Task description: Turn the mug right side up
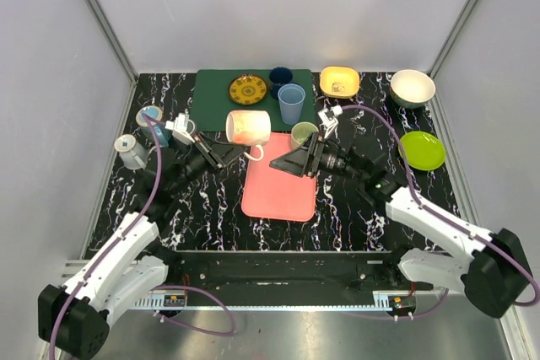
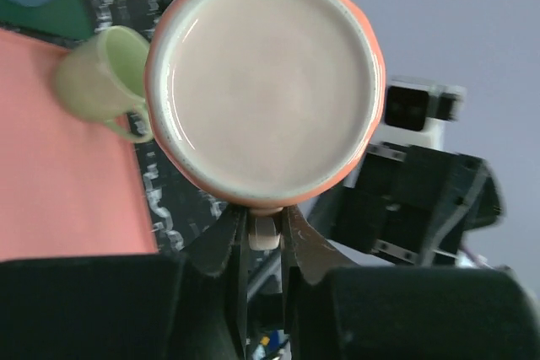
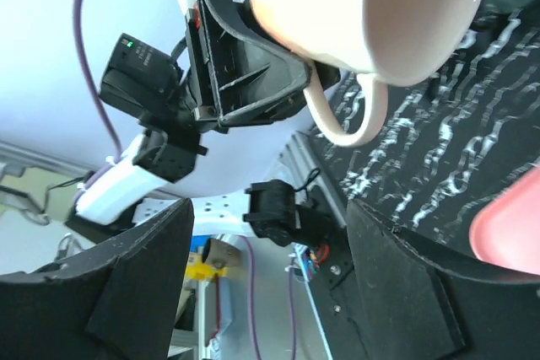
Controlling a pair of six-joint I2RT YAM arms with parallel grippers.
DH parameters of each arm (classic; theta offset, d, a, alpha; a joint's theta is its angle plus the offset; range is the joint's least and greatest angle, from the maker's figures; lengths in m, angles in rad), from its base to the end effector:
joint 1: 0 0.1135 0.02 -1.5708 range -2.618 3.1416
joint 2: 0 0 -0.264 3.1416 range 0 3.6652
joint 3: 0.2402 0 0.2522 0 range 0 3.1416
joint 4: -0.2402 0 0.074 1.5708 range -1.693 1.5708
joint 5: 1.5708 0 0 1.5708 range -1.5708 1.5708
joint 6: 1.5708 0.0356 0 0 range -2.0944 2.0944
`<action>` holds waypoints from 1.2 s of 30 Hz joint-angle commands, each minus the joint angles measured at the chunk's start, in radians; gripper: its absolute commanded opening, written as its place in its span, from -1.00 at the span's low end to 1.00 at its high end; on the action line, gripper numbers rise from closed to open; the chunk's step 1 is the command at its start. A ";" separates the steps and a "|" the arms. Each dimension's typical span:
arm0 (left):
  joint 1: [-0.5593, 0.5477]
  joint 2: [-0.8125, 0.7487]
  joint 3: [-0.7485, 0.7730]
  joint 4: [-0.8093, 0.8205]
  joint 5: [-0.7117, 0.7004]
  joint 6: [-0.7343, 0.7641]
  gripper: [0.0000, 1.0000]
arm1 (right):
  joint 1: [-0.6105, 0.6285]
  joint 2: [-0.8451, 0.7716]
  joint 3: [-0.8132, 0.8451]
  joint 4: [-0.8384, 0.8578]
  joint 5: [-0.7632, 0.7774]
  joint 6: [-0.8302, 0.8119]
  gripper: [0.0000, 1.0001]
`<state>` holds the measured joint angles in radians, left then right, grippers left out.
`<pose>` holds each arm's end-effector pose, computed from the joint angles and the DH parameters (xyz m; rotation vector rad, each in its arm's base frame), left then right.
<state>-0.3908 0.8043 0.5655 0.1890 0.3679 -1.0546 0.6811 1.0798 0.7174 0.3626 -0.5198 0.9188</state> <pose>0.1765 -0.0866 0.2987 -0.2829 1.7903 -1.3722 0.1837 0.1716 0.3156 -0.2581 1.8169 1.6010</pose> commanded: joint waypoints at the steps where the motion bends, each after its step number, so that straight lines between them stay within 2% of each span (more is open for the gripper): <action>1: -0.013 -0.065 0.001 0.440 0.083 -0.171 -1.00 | 0.006 0.087 -0.010 0.355 -0.103 0.186 0.54; 6: -0.032 -0.070 -0.015 0.483 0.089 -0.194 -1.00 | 0.008 0.170 0.051 0.372 -0.118 0.181 0.51; 17: -0.059 -0.076 -0.021 0.429 0.091 -0.150 -1.00 | 0.006 0.242 0.169 0.383 -0.154 0.173 0.49; 20: -0.066 -0.074 -0.030 0.440 0.097 -0.153 -1.00 | 0.008 0.267 0.186 0.357 -0.158 0.166 0.41; 31: -0.108 -0.070 -0.036 0.438 0.105 -0.140 -1.00 | 0.006 0.358 0.211 0.487 -0.155 0.250 -0.28; 34: -0.111 -0.077 -0.042 0.437 0.108 -0.139 -1.00 | 0.008 0.376 0.220 0.535 -0.161 0.276 -0.69; 35: -0.111 -0.079 -0.044 0.429 0.108 -0.136 -1.00 | 0.008 0.379 0.223 0.539 -0.169 0.279 -0.99; 36: -0.112 -0.085 -0.046 0.422 0.105 -0.134 -1.00 | 0.008 0.384 0.223 0.545 -0.177 0.282 -1.00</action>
<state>-0.4690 0.7536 0.5129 0.4824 0.3859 -1.2095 0.6777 1.4406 0.8776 0.8021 -0.6914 1.1671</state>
